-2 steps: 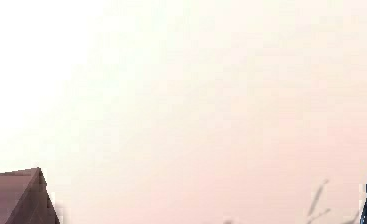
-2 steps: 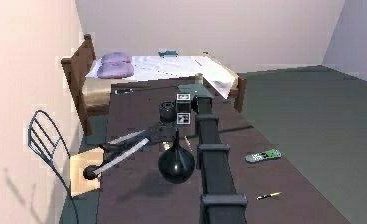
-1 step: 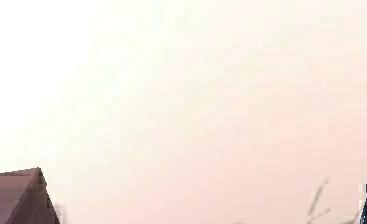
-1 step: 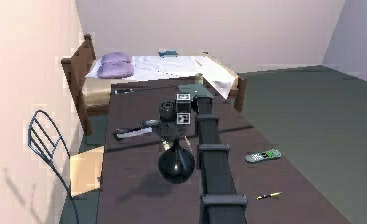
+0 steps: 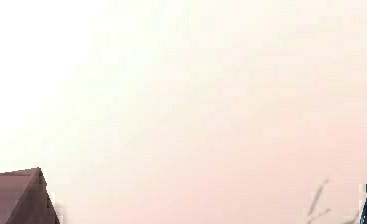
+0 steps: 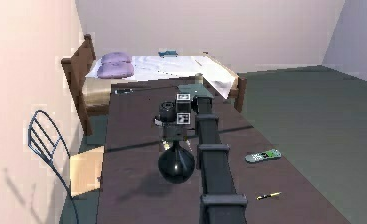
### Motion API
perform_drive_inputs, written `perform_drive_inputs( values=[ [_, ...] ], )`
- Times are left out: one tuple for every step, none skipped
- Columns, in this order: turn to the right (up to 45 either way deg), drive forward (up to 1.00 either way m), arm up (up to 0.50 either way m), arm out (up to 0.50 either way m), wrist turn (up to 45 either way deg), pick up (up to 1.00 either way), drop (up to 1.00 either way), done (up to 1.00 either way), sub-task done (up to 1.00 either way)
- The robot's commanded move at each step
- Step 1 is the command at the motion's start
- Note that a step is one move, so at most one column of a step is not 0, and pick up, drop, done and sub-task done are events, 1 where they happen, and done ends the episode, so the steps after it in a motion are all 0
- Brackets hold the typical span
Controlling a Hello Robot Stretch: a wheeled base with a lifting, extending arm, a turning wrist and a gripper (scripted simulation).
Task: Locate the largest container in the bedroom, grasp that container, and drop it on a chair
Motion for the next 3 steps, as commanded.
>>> perform_drive_inputs(
  values=[
    [0.0,0.00,-0.30,0.00,0.0,0.00,0.00,0.00,0.00],
    [0.0,0.00,0.00,0.00,0.0,1.00,0.00,0.00,0.00],
    [0.0,0.00,0.10,0.00,0.0,0.00,0.00,0.00,0.00]
  ],
)
